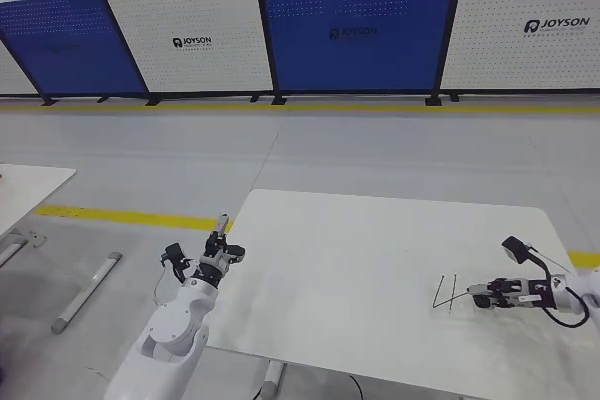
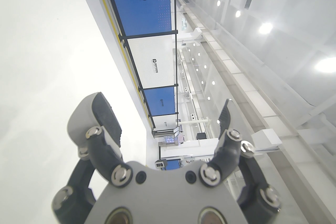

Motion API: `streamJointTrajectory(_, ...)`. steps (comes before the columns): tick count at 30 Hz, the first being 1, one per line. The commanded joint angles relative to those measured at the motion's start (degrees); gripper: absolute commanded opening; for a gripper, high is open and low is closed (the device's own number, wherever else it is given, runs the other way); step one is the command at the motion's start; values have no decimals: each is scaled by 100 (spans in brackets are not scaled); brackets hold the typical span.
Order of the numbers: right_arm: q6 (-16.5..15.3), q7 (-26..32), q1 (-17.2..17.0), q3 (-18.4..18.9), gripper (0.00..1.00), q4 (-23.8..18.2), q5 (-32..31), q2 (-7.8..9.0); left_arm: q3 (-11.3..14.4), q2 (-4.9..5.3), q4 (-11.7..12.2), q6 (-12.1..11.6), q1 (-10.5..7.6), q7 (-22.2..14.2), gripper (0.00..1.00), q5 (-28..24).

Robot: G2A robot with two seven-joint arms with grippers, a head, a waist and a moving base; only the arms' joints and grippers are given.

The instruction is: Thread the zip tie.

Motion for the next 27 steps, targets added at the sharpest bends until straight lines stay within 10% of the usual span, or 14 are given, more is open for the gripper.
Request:
streamJointTrajectory(1,0,0,15,-15,24,24,17,-3,0,0,0,0,0,0,100,0)
streamJointTrajectory(27,0,0,245,-233,0,466,107,-156,0,0,0,0,0,0,100,0)
